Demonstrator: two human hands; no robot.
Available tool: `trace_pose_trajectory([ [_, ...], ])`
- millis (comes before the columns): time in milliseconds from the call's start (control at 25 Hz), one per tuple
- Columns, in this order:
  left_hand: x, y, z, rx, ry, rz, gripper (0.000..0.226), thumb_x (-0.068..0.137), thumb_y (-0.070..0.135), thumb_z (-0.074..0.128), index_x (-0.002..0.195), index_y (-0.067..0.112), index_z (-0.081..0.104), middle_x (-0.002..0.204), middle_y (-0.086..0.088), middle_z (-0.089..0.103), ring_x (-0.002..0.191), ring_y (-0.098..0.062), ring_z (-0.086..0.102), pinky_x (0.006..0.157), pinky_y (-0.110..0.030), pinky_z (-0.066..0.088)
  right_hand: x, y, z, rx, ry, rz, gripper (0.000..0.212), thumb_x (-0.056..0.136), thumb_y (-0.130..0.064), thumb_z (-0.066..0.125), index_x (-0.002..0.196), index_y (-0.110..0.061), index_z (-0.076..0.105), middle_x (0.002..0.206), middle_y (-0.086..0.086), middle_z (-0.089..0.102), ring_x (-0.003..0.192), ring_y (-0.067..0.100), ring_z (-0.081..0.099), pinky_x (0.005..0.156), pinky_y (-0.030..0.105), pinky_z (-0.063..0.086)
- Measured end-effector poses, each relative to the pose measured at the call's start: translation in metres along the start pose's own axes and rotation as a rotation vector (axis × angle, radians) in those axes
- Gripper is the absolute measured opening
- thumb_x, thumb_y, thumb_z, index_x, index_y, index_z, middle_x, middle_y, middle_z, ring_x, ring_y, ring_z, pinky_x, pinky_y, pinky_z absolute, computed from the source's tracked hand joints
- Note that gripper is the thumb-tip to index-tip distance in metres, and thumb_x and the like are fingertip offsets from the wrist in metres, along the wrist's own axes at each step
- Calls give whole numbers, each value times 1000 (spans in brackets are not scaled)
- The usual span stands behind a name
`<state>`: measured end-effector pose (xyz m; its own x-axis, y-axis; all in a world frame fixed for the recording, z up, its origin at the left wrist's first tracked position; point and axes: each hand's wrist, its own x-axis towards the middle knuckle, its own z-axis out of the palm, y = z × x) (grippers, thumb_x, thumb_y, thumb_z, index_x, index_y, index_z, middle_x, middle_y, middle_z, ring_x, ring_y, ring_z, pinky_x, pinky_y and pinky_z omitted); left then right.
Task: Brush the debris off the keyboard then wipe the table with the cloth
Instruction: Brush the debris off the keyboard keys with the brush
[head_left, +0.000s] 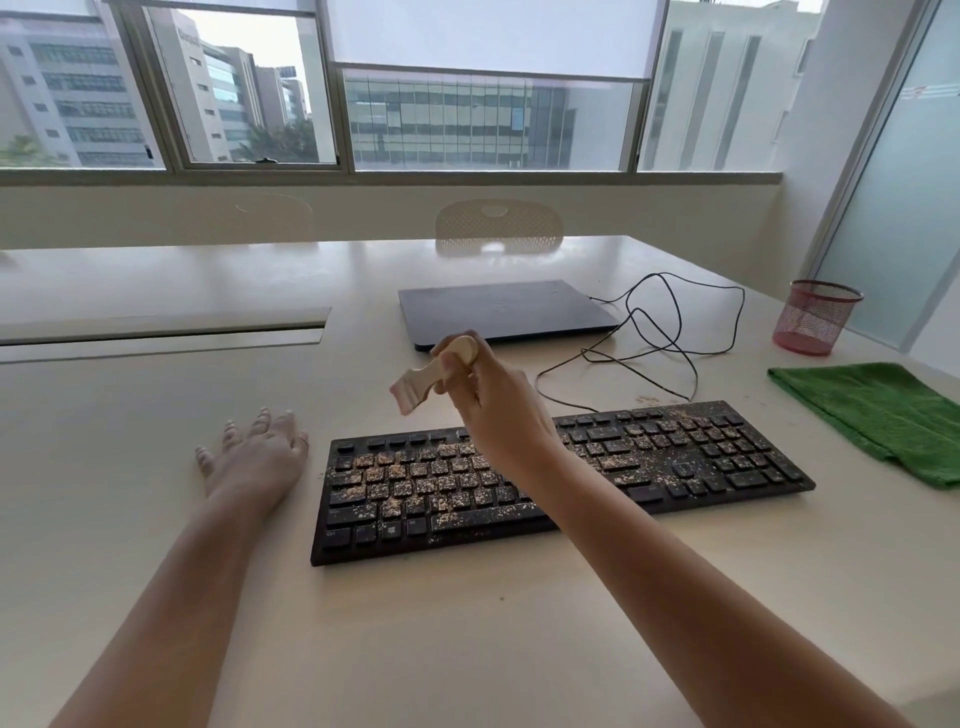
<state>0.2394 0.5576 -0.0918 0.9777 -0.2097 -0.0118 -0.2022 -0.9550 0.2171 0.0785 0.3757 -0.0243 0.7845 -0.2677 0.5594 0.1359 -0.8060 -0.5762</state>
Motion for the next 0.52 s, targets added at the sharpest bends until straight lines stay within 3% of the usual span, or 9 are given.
trace_pose_trajectory([
  [120,2,-1,3,3,15,-2,53,100,44,20,150,28,17,159,6,7,146,-27,4,115,-54,4,2,-7,8,-68,-85,-19,17,100,-27,41,101,-17,54,76,-11,56,50,-6,41,46,9,28],
  [240,3,0,2,7,17,-1,53,100,45,20,150,28,17,159,6,7,146,-26,4,115,-54,4,0,-3,1,-75,-2,-33,18,100,-27,40,86,-19,48,62,-13,48,47,-4,38,44,13,26],
  [320,4,-1,2,2,14,3,53,100,45,21,150,29,17,159,6,7,146,-26,4,115,-53,4,0,0,1,-43,45,-21,19,100,-27,39,87,-18,49,63,-11,51,46,-3,39,43,11,26],
  [520,5,-6,0,-4,12,33,54,99,48,22,150,30,16,159,7,6,146,-23,3,116,-51,3,-4,-3,9,-32,-23,-78,22,100,-25,39,94,-10,54,72,-1,60,47,-5,41,44,7,30],
])
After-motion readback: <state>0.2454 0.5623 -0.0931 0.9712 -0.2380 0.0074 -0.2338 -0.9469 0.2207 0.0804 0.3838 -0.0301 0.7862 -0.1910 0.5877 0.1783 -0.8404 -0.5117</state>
